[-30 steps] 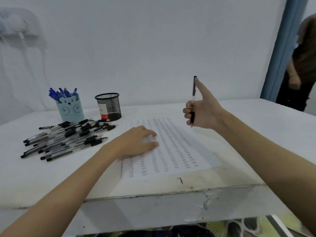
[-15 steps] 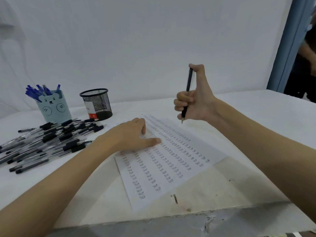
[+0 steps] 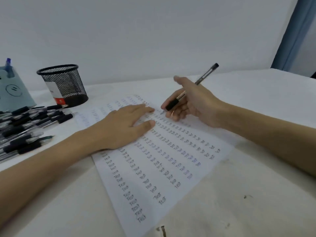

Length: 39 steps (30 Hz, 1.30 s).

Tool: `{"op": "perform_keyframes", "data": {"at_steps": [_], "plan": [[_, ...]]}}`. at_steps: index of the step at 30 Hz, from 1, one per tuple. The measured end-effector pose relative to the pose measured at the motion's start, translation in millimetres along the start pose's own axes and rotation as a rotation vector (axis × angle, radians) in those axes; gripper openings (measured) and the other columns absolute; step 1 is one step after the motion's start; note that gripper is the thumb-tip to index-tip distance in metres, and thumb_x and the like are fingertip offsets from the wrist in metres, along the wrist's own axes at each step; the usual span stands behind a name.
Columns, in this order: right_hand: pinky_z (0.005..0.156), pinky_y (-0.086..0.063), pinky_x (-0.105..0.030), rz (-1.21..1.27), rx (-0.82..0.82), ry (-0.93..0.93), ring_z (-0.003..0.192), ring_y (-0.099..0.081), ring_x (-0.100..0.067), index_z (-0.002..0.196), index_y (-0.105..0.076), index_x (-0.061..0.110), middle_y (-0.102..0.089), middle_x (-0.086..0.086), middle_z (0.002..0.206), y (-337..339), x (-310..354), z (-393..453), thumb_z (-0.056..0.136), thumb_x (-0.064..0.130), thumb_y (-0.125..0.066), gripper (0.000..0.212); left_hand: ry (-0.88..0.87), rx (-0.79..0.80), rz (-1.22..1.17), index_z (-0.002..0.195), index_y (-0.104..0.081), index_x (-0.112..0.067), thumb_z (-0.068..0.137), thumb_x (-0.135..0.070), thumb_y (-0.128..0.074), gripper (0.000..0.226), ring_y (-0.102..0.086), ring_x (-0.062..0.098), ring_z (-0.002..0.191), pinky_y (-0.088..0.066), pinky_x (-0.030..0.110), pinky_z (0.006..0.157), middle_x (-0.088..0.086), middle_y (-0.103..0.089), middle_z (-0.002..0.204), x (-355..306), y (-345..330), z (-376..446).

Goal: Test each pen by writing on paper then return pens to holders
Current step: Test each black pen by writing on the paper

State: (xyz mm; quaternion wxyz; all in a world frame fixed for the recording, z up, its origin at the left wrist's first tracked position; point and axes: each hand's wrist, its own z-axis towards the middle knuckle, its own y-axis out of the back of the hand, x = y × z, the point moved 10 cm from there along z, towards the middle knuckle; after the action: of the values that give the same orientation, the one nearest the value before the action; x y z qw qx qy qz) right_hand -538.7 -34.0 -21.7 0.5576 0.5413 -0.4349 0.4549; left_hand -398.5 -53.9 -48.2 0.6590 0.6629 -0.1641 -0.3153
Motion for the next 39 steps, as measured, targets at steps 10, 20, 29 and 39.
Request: {"op": "perform_keyframes", "data": {"at_steps": [10, 20, 29, 39], "plan": [[0.034, -0.028, -0.016, -0.118, -0.144, 0.162, 0.033, -0.040, -0.022, 0.055, -0.059, -0.001, -0.049, -0.014, 0.044, 12, 8, -16, 0.092, 0.019, -0.051, 0.043, 0.013, 0.033, 0.118, 0.137, -0.011, -0.060, 0.063, -0.081, -0.001, 0.078, -0.021, 0.012, 0.135, -0.022, 0.039, 0.110, -0.016, -0.023, 0.147, -9, -2, -4], [0.033, -0.030, -0.017, -0.150, -0.216, 0.164, 0.027, -0.040, -0.016, 0.050, -0.057, -0.002, -0.050, -0.010, 0.038, 34, 6, -31, 0.091, 0.020, -0.055, 0.047, -0.019, 0.093, -0.007, 0.142, -0.009, -0.054, 0.066, -0.085, -0.006, 0.082, -0.005, 0.010, 0.144, -0.007, 0.047, 0.117, -0.011, -0.008, 0.157, -17, -18, 9], [0.035, -0.030, -0.019, -0.158, -0.351, 0.107, 0.030, -0.038, -0.018, 0.053, -0.056, -0.001, -0.051, -0.008, 0.039, 61, 6, -26, 0.088, 0.021, -0.058, 0.041, -0.021, 0.116, -0.049, 0.145, -0.015, -0.046, 0.093, -0.061, -0.022, 0.055, -0.002, 0.014, 0.145, 0.000, 0.045, 0.118, -0.011, -0.006, 0.158, -30, -11, 43], [0.030, -0.024, -0.011, -0.346, -0.424, 0.168, 0.028, -0.045, -0.012, 0.042, -0.030, 0.010, -0.036, 0.003, 0.027, 64, 5, -25, 0.074, -0.007, -0.048, 0.040, -0.047, -0.047, -0.191, 0.137, -0.041, -0.043, 0.093, -0.055, -0.037, 0.045, -0.029, 0.008, 0.135, -0.020, 0.025, 0.104, -0.014, -0.033, 0.146, -31, -2, 46]]}}
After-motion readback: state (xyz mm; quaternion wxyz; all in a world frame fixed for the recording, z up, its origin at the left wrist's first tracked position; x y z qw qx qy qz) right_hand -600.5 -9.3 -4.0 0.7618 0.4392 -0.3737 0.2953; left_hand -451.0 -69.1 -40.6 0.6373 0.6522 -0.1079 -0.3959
